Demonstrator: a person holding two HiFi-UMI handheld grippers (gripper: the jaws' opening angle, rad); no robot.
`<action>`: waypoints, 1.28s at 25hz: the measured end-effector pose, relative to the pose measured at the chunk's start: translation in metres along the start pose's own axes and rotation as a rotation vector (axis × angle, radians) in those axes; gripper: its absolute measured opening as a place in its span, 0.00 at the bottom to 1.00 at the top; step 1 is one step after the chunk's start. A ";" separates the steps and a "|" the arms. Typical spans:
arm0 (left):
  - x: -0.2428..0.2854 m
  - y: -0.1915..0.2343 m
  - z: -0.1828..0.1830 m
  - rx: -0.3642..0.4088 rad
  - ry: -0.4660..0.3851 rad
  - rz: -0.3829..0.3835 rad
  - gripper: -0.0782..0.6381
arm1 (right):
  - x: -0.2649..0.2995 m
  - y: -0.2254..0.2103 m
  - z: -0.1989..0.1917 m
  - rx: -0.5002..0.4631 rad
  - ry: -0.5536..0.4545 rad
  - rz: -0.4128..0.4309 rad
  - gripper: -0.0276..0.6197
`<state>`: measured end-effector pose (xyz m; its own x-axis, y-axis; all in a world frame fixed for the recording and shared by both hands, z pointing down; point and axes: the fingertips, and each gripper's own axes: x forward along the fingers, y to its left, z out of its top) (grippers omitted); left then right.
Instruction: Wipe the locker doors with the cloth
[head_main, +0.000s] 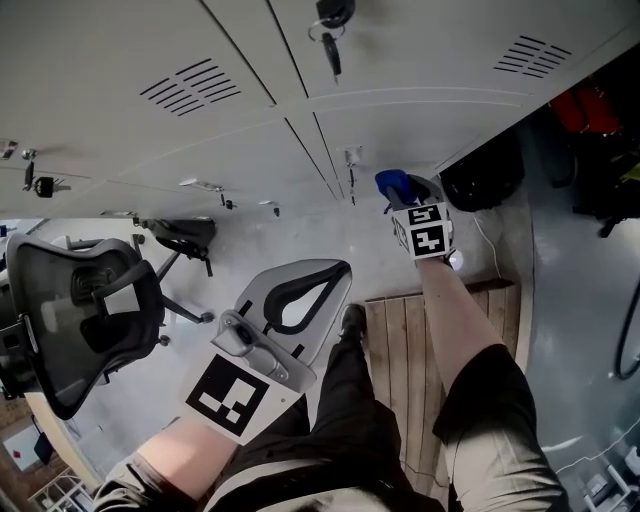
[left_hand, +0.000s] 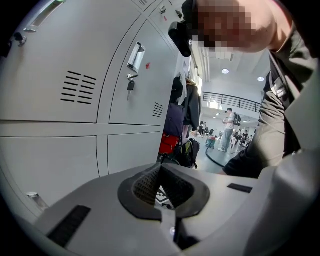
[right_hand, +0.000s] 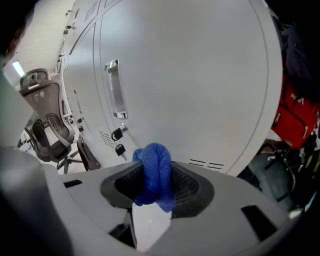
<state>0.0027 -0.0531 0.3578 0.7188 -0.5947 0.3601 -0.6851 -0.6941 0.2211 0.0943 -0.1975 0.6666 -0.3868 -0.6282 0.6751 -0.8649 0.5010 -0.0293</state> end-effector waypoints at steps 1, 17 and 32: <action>-0.002 0.002 -0.001 -0.003 0.001 0.005 0.12 | 0.006 0.009 0.001 0.005 0.003 0.011 0.28; -0.030 0.028 -0.016 -0.036 0.006 0.056 0.12 | 0.046 0.061 0.022 -0.080 0.007 0.069 0.28; -0.007 0.004 -0.018 -0.016 0.016 -0.006 0.12 | -0.010 -0.100 -0.012 -0.034 0.064 -0.170 0.28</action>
<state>-0.0069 -0.0440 0.3727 0.7210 -0.5839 0.3730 -0.6826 -0.6911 0.2375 0.1888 -0.2344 0.6722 -0.2136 -0.6667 0.7141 -0.9044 0.4113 0.1135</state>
